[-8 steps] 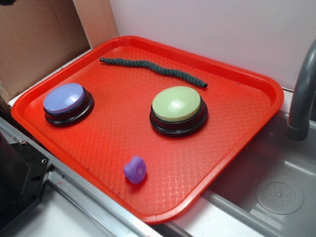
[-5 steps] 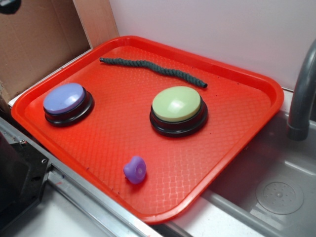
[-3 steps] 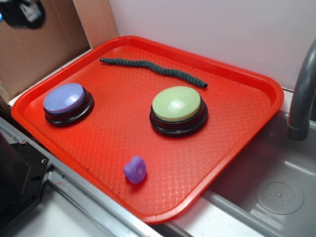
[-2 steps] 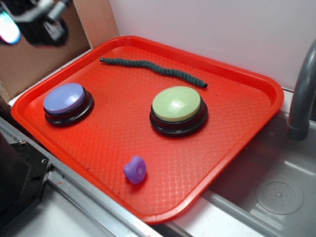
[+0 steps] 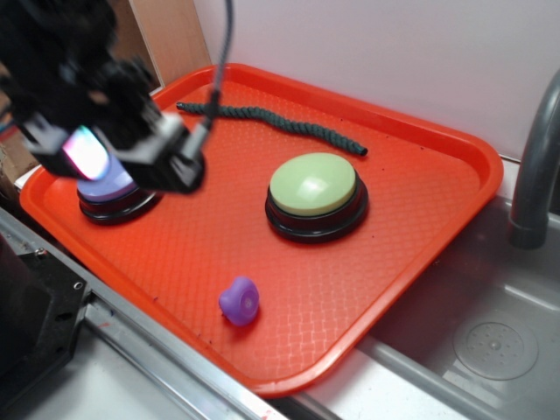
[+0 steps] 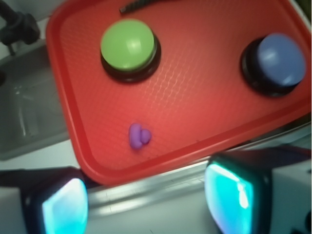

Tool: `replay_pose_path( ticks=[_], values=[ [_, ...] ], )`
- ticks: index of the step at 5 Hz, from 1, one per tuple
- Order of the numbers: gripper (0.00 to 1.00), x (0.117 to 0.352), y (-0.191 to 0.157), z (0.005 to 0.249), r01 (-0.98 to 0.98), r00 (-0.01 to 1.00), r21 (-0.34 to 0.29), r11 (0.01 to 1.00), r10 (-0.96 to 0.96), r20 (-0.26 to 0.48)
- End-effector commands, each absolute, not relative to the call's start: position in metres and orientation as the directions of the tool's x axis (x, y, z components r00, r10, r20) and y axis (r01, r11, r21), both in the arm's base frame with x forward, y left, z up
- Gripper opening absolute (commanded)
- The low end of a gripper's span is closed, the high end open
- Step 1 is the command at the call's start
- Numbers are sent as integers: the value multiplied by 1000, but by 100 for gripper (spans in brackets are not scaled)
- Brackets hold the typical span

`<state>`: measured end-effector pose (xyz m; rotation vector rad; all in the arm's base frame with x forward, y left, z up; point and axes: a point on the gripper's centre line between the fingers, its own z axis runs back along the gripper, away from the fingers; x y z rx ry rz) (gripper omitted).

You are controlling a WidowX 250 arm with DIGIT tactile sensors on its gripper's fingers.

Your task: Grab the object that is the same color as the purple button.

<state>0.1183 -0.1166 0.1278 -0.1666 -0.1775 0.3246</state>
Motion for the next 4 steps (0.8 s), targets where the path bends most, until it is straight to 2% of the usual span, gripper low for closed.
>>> replay_pose_path(
  ticks=[1, 2, 4],
  values=[
    [100, 144, -124, 78, -398, 905, -196, 896, 418, 76],
    [100, 150, -135, 55, -365, 926, -168, 916, 376, 39],
    [100, 157, -142, 31, -361, 931, -143, 922, 364, -2]
  ],
)
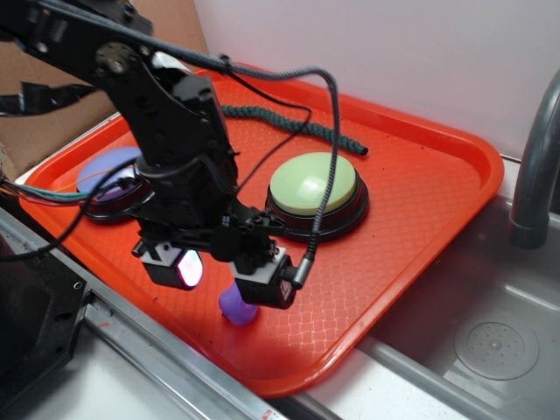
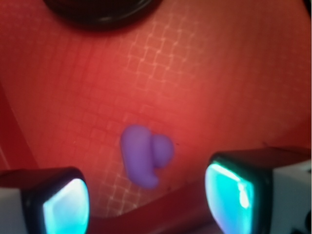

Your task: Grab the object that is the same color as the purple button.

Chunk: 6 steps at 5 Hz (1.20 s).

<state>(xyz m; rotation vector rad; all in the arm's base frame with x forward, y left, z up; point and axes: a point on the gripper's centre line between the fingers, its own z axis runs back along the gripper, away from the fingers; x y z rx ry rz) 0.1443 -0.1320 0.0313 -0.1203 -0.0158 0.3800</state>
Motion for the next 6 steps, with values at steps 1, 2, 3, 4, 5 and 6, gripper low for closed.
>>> replay_pose_path(
  ticks=[1, 2, 3, 4, 5, 6],
  values=[
    [100, 158, -141, 29, -369, 928, -141, 919, 372, -2],
    [20, 162, -144, 24, -382, 923, -122, 916, 385, -1],
    [0, 165, -145, 19, -394, 918, -87, 915, 396, 3],
    [0, 164, -147, 22, -397, 916, -92, 913, 400, 16],
    [0, 167, -140, 33, -389, 918, -84, 917, 394, 48],
    [0, 180, -111, 70, -325, 939, -123, 938, 335, 74]
  ],
)
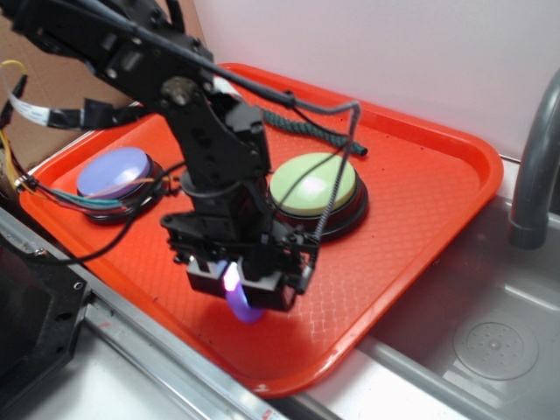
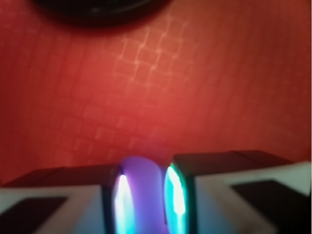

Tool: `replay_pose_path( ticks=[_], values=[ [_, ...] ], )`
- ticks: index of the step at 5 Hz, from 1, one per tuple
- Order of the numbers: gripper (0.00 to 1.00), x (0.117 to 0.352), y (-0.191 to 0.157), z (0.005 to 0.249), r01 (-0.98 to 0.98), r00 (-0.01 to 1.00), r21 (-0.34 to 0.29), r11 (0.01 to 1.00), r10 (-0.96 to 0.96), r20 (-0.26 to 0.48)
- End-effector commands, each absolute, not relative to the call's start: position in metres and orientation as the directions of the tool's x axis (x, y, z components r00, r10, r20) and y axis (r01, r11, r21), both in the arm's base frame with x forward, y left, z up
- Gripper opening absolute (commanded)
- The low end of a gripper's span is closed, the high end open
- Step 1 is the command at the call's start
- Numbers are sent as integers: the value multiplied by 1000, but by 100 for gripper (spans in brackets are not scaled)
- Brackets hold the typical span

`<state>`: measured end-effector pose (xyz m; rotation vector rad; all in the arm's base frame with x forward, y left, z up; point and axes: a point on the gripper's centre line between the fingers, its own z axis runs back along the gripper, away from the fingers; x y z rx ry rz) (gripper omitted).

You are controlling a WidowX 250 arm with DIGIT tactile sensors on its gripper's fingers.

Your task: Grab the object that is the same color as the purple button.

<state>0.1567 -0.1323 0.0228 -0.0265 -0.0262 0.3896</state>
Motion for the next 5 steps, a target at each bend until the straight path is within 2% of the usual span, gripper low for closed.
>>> replay_pose_path(
  ticks=[1, 2, 4, 5],
  values=[
    [0, 187, -79, 109, -184, 978, -133, 974, 195, 77],
    [0, 196, -45, 146, -98, 994, -92, 991, 102, 29],
    [0, 189, -1, 180, -140, 976, -119, 983, 158, 153],
    [0, 192, -1, 180, -94, 980, -117, 989, 113, 163]
  ],
)
